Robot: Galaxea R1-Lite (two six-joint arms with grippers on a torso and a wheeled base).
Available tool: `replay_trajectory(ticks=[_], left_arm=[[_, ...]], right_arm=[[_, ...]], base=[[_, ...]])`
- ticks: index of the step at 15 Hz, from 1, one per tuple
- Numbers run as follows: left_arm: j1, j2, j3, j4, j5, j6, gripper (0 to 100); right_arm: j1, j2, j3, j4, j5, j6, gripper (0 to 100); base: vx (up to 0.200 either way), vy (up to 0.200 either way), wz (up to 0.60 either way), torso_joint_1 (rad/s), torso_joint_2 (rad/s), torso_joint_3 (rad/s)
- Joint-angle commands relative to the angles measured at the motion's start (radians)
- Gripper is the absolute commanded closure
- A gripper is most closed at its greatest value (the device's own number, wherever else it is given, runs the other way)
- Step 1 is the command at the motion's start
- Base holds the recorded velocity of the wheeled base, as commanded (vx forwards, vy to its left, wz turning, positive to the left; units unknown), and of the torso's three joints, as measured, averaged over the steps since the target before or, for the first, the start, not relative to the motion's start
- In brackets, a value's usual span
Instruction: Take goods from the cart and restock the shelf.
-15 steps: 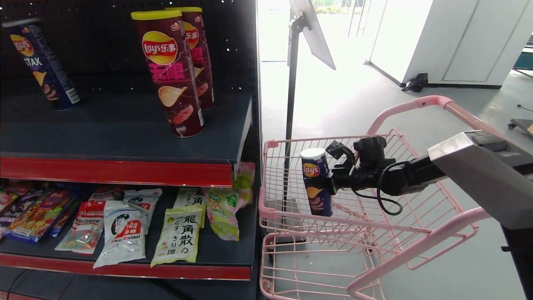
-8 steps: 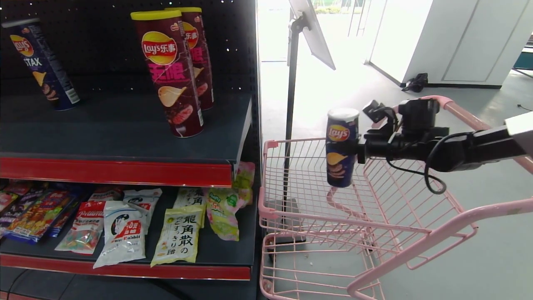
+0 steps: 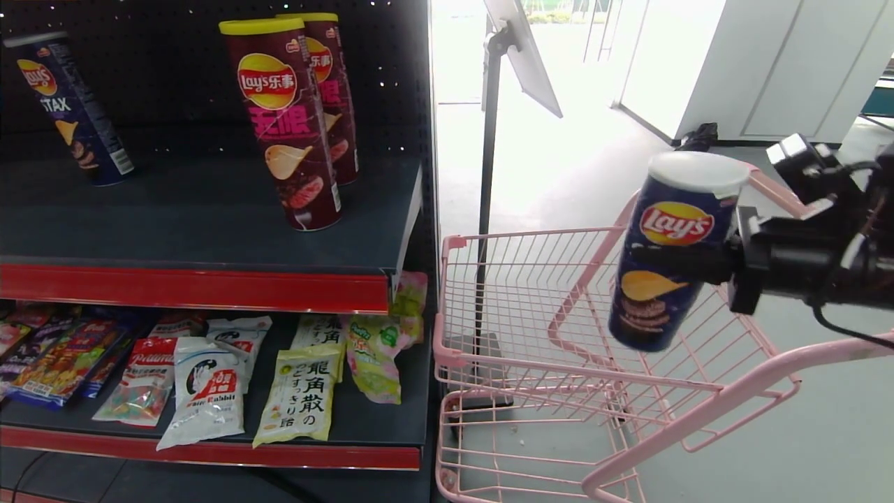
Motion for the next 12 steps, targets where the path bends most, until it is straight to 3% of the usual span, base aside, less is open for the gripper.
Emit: replay_trajectory(ticks=[1, 5, 12], left_arm=[[0.000, 0.001, 0.000, 0.000, 0.000, 0.000, 0], [0.000, 0.001, 0.000, 0.000, 0.000, 0.000, 0], [0.000, 0.001, 0.000, 0.000, 0.000, 0.000, 0]], right_arm=[[0.218, -0.338, 0.288, -0.003, -0.013, -0.002, 100], [0.477, -0.383, 0.385, -0.002, -0.228, -0.005, 100], [0.564, -0.258, 0.307, 0.000, -0.288, -0.062, 100]], base=[[0.000, 0.000, 0.00, 0.000, 0.00, 0.000], [0.000, 0.000, 0.00, 0.000, 0.00, 0.000], [0.000, 0.000, 0.00, 0.000, 0.00, 0.000]])
